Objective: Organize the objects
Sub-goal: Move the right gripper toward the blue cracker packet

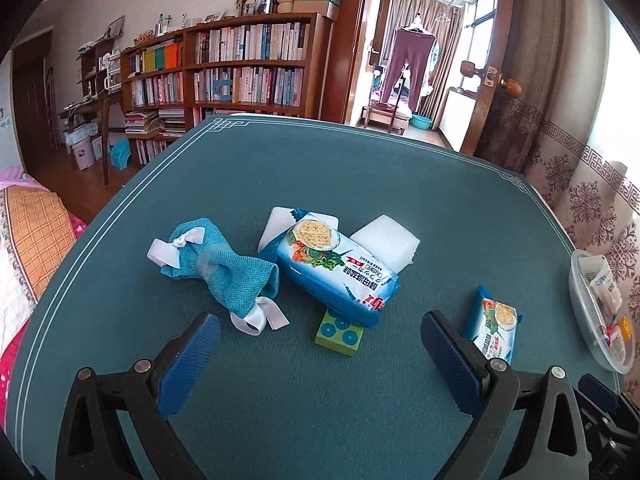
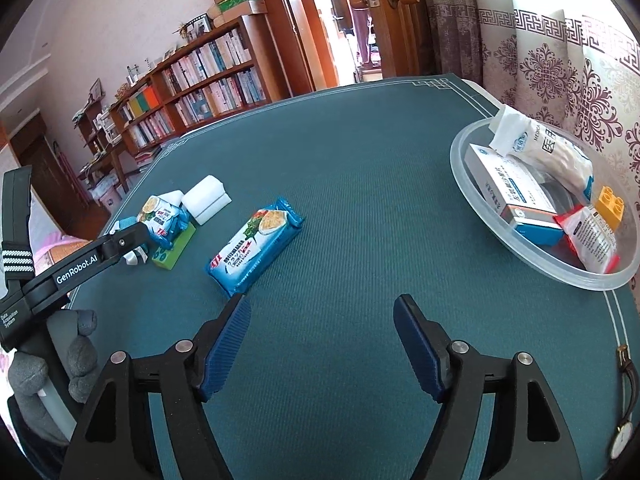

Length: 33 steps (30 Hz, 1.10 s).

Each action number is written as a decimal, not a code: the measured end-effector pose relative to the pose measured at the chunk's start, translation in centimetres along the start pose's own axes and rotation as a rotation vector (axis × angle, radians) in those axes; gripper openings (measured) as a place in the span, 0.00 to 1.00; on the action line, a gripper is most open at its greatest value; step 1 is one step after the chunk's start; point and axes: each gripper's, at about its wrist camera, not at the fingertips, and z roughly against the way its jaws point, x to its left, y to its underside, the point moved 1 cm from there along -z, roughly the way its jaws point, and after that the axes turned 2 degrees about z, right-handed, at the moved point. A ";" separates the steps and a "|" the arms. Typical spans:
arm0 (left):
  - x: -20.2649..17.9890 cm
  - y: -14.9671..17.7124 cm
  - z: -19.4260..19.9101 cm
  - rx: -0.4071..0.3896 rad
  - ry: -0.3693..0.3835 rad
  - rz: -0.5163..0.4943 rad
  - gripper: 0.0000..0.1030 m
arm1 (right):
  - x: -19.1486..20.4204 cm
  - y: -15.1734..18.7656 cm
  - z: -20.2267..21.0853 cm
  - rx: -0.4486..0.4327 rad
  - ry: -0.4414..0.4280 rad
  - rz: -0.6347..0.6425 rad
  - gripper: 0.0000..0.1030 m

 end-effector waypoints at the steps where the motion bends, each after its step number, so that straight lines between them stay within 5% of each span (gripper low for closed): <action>1: 0.3 0.0 -0.1 0.003 -0.002 0.009 0.99 | 0.4 -0.2 -0.4 0.004 -0.005 0.001 0.74; 10: 3.1 -0.1 -1.1 0.017 -0.027 0.116 0.99 | 3.5 -2.5 -4.2 0.031 -0.016 0.027 0.74; 19: 5.0 -0.4 0.1 -0.063 -0.105 0.215 0.99 | 5.1 -3.6 -7.7 0.067 -0.011 0.021 0.74; 27: 5.7 -0.4 -0.5 -0.042 -0.119 0.249 0.99 | 6.2 -3.5 -9.1 0.059 0.057 0.088 0.74; 33: 5.3 -0.2 -0.5 -0.039 -0.114 0.233 0.99 | 5.9 -3.1 -8.6 0.047 0.068 0.127 0.57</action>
